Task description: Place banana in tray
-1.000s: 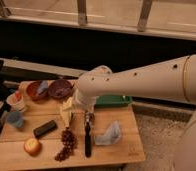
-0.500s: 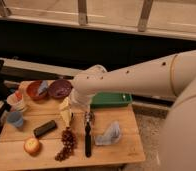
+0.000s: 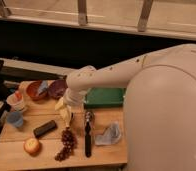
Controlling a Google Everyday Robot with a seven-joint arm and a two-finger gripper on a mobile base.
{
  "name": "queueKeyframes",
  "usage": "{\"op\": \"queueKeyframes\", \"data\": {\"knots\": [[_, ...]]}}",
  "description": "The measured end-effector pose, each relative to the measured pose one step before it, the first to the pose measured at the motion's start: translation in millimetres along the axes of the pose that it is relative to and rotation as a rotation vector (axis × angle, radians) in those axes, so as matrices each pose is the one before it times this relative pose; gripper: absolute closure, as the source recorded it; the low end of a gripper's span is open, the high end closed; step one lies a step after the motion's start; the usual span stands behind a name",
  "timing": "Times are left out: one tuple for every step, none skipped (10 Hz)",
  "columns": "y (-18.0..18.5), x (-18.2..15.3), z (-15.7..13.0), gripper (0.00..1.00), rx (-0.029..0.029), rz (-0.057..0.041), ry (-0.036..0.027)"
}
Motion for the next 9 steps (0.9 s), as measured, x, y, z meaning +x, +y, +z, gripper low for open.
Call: {"op": "queueKeyframes", "data": {"knots": [[-1.37, -2.72, 9.13, 0.2, -0.01791, 0.00479, 0.00932], [0.25, -3.77, 7.25, 0.2, -0.02549, 0.00404, 0.00478], [0.76, -5.13, 3.59, 0.2, -0.0209, 0.00398, 0.00345], [2.21, -2.8, 3.64, 0.2, -0.0102, 0.00133, 0.00653], [2.44, -2.42, 9.62, 0.23, -0.00967, -0.0008, 0.01323], [1.28, 0.06, 6.91, 0.3, -0.00401, -0.00102, 0.01203], [-0.46, -0.42, 3.67, 0.39, -0.00297, 0.00275, 0.00786], [-1.82, 0.2, 3.83, 0.5, -0.00277, 0.00637, 0.00821], [-2.75, 0.61, 2.54, 0.62, -0.00037, 0.00681, 0.00554]]}}
